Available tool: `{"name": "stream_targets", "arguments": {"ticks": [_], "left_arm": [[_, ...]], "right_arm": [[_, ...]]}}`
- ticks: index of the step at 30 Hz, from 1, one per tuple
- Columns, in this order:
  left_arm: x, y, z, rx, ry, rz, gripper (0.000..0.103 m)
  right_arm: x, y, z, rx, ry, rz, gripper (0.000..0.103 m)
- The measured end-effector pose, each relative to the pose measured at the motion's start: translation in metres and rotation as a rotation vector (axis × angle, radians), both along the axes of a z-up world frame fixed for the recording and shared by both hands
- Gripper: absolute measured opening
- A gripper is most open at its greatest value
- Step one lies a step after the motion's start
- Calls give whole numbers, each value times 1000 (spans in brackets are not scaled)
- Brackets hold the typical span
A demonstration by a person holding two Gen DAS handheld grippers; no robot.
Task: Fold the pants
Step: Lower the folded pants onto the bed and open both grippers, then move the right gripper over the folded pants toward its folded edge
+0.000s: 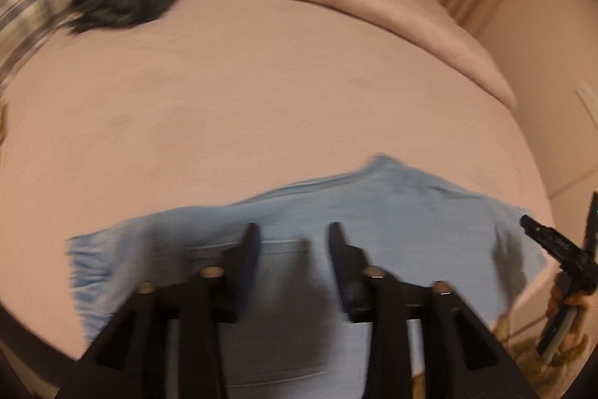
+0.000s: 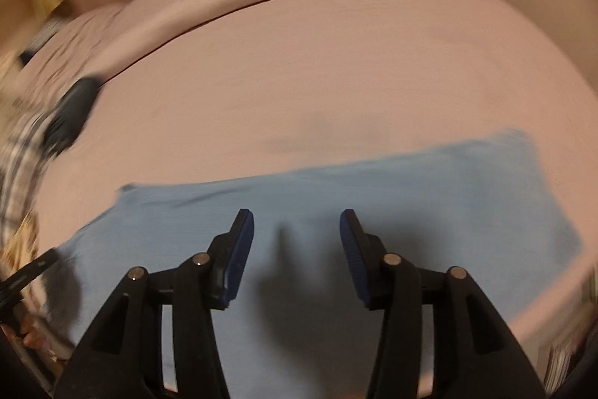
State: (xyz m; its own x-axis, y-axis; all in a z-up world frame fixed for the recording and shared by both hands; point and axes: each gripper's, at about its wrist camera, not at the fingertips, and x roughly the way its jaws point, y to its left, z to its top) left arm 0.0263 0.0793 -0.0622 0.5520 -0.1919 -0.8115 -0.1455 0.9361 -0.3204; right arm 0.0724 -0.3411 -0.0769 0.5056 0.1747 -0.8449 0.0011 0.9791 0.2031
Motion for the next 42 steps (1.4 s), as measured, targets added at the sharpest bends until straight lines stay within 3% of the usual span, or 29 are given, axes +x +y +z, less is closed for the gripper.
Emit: {"name": "stream_targets", "arguments": {"ticks": [4,9,14,18,21,27,30,33,36,39,42], "left_arm": [[23,-42,0,-18,5,-122,44],[48,-87,-17,-22,35,-230,44],[67,-107,-53,94,150,-227,41],[72,-118,-55,224,127,-214,34],[76,-124,-56,261,110,-203,34],[84,-123,-52,198,121,-191,34],[77,-120,-44,103,146,-187,34],[65,-132,-29,16,112,-248,34],[52,-154,-20,-38,83,-334,36],[43,-178,-23,-110,85,-420,52],[41,-199,-34,-67,110,-471,54]], "right_arm": [[-23,-74,1,10,-8,-186,51],[-47,-128,-16,14,41,-313,53],[-57,-140,-34,7,80,-321,47],[-58,-141,-37,-17,84,-341,42],[-60,-135,-40,-7,75,-353,42],[-57,-132,-46,10,66,-361,42],[-60,-130,-44,-1,53,-361,43],[-64,-130,-38,-2,40,-355,45],[-72,-135,-30,-20,31,-380,57],[-83,-144,-21,-65,6,-429,63],[-92,-163,-23,-13,5,-470,63]]}}
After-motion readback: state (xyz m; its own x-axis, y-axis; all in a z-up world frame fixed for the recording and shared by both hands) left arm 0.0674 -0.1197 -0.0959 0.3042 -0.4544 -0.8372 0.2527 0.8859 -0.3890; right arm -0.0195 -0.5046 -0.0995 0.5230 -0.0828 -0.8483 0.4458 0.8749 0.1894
